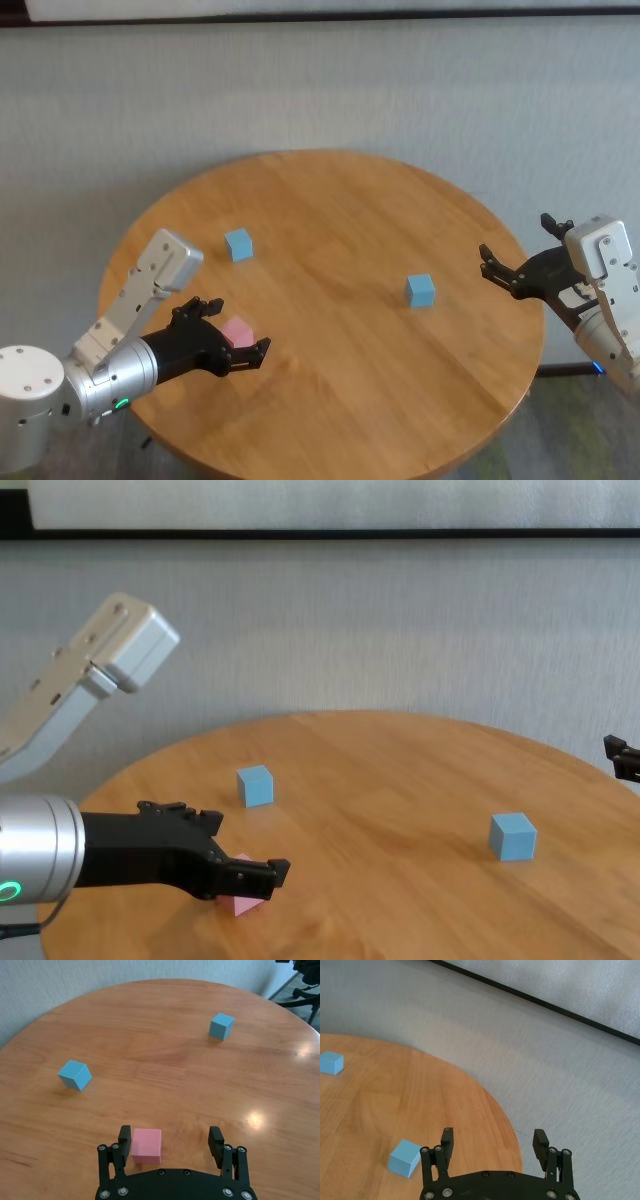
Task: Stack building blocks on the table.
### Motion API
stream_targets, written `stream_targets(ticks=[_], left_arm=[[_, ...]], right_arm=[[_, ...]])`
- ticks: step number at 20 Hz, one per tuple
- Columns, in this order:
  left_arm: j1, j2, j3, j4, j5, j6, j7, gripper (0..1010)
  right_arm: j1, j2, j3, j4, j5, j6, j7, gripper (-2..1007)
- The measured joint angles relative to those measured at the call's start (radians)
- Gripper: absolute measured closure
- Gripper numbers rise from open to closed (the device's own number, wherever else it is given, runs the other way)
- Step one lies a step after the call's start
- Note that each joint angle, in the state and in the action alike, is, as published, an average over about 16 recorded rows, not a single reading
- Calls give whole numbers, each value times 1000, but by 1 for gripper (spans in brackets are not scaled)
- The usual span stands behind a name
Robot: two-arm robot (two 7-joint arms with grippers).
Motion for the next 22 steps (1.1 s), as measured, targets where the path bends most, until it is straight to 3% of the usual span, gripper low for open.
stream_targets(ticks=[12,22], left_arm=[[-12,-28,5,52,28,3,-35,8],[-29,-55,4,109,52,-15,-62,8]], right_arm=[[0,0,0,0,0,0,0,4],[0,0,0,0,0,0,0,5]])
